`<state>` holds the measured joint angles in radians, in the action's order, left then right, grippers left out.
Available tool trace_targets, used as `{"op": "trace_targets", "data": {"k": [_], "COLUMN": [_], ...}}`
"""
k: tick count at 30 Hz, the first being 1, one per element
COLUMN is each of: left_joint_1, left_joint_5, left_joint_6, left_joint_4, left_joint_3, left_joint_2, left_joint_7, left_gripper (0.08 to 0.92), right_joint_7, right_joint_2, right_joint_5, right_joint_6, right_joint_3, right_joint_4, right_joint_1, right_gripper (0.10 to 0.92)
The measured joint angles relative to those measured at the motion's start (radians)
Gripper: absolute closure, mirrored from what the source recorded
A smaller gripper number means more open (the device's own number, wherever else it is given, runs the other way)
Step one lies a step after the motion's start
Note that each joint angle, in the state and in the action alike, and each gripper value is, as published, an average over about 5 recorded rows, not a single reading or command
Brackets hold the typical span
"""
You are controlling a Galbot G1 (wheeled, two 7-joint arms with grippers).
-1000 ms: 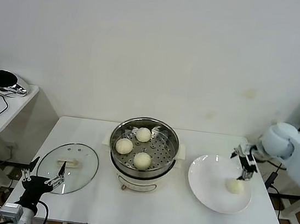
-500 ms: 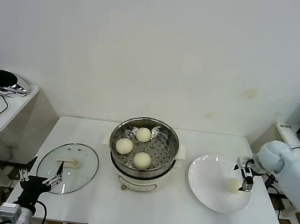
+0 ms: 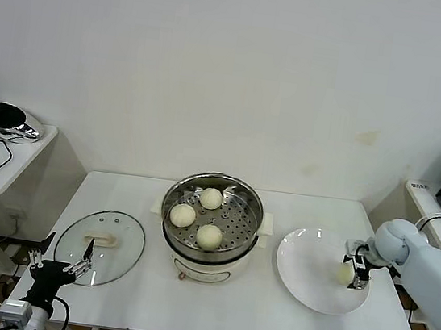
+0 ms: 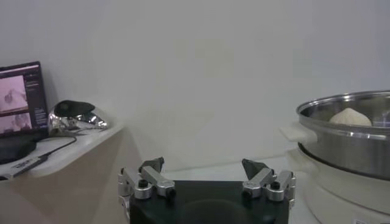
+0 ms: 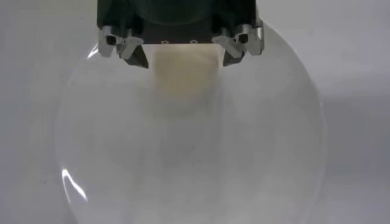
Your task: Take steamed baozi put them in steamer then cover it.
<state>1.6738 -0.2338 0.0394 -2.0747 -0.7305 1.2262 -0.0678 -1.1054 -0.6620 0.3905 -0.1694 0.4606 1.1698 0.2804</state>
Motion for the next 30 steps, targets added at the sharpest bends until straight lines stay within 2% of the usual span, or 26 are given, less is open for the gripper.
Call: {"op": "trace_targets", "data": {"k": [4,12,21,30], "left_joint_1": [0.0,-0.001,-0.011,-0.019], "left_joint_5": [0.0,-0.001,-0.004,-0.007], "left_joint_6": [0.0,0.0,0.001,0.001], "left_joint_4": [-0.001,-0.004,0.001,0.006], "left_joint_3": [0.0,0.001,0.011,0.026], "left_joint_2": [0.0,0.0,-0.01,-0.023], "left_joint_7": [0.0,0.0,-0.001,-0.001], "left_gripper": [0.177,0.177,0.177,0.177], "right_joint_7": [0.001,-0.002,-0.008,0.023], "right_joint_2": [-0.002,0.019,0.082,0.053], "right_joint_5": [0.0,-0.023,-0.146,-0.404], "right_joint_6": [0.001,-0.008,-0.061,-0.163], "right_joint_3": [-0.005,0.016,0.165,0.468], "right_joint_4": [-0.002,0.018,0.111,0.239], "right_joint_1": [0.002,-0.031,-0.223,-0.621], "right_gripper": [0.429,0.498,0.5,0.483]}}
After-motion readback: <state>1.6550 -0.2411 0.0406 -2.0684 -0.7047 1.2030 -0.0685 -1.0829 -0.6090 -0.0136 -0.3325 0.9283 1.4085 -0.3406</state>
